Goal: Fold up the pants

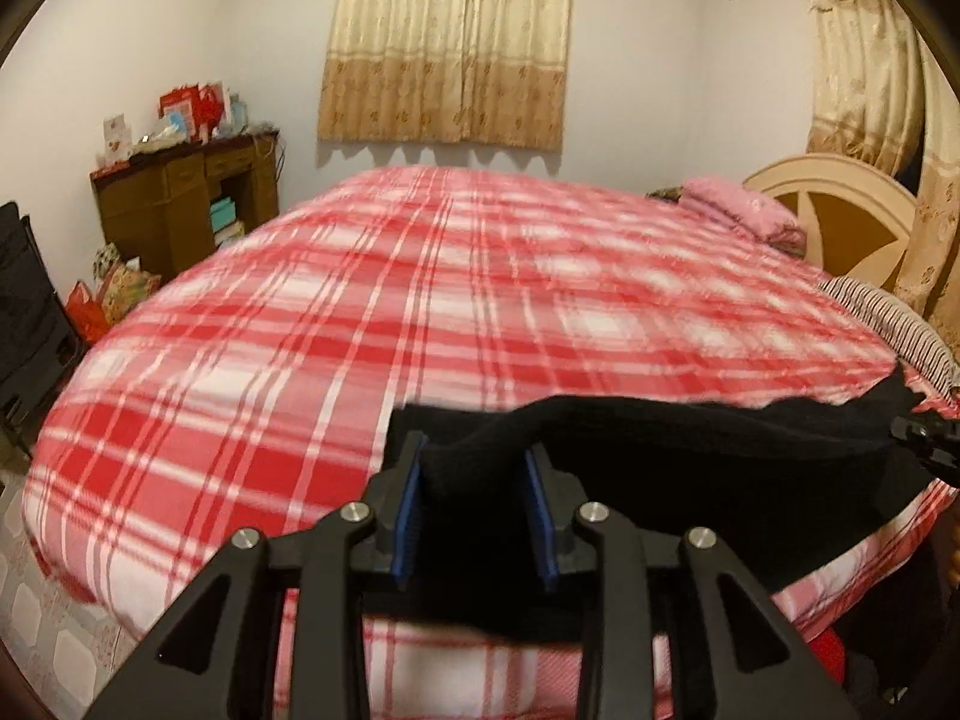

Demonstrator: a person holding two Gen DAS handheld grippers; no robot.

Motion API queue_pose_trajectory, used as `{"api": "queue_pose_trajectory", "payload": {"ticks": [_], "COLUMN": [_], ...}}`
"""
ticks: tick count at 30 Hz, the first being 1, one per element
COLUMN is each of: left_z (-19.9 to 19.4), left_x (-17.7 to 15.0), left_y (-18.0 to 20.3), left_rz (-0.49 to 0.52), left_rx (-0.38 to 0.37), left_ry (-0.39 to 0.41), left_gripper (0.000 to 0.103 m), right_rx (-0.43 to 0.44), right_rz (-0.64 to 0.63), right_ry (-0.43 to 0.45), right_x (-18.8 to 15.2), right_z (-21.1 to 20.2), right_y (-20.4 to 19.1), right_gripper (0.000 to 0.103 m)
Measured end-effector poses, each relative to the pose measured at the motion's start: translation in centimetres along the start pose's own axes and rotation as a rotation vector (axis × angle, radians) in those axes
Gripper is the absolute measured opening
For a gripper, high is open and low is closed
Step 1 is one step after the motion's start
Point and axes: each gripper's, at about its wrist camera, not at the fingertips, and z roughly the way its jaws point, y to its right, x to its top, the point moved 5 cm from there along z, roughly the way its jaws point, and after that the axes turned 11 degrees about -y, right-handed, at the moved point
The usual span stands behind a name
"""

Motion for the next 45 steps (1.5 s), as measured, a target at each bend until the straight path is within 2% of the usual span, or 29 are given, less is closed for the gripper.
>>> {"api": "queue_pose_trajectory", "payload": {"ticks": [4,7,11,20,22,24,27,29,32,33,36,39,42,45], "left_z": [1.9,2.3,2.4,2.0,1.3,0.0,-1.6,-2.3,-2.7,-2.4,-1.1,0.6,2.6,4.2], "left_x": [-1.6,-2.3,-3.0,-4.6,-4.6,-4.4,-3.8,-3.2,-2.4,-2.1,-1.7,-1.7,-1.8,-2.4], "left_y": [-1.1,-1.6,-2.4,-4.7,-5.3,-6.5,-7.8,-7.1,-4.1,-2.5,0.7,2.9,3.6,3.1], "left_rz": [-0.013,-0.024,-0.030,-0.079,-0.069,-0.079,-0.115,-0.107,-0.039,-0.014,0.016,0.049,0.043,0.003], "left_rx": [0.023,0.032,0.052,0.072,0.103,0.163,0.207,0.197,0.155,0.139,0.083,0.077,0.090,0.095], "left_ry": [-0.060,-0.073,-0.089,-0.132,-0.137,-0.113,-0.089,-0.071,-0.051,-0.047,-0.056,-0.068,-0.095,-0.137], "left_gripper": [0.036,0.036,0.036,0.036,0.041,0.047,0.048,0.048,0.048,0.049,0.061,0.061,0.061,0.061], "right_rx": [-0.019,-0.063,-0.071,-0.086,-0.102,-0.104,-0.097,-0.092,-0.070,-0.064,-0.046,-0.037,-0.008,0.069], "right_rz": [0.000,-0.012,0.017,0.011,0.000,-0.002,-0.010,-0.011,-0.020,-0.031,-0.060,-0.051,-0.026,-0.005], "right_ry": [-0.036,-0.069,-0.103,-0.131,-0.150,-0.166,-0.182,-0.186,-0.183,-0.180,-0.178,-0.164,-0.149,-0.137], "right_x": [-2.2,-3.6,-5.4,-6.1,-6.3,-6.7,-7.2,-7.2,-7.1,-7.1,-7.1,-6.9,-6.3,-4.6], "right_z": [0.9,1.7,2.4,2.8,3.1,3.5,3.9,4.1,4.0,3.9,3.7,3.2,2.3,1.5], "right_y": [0.8,1.4,2.2,2.1,2.0,2.1,1.8,1.6,1.0,0.7,-0.2,-0.2,0.2,-0.2], "right_gripper": [0.003,0.003,0.003,0.003,0.003,0.003,0.003,0.003,0.003,0.003,0.003,0.004,0.004,0.004]}}
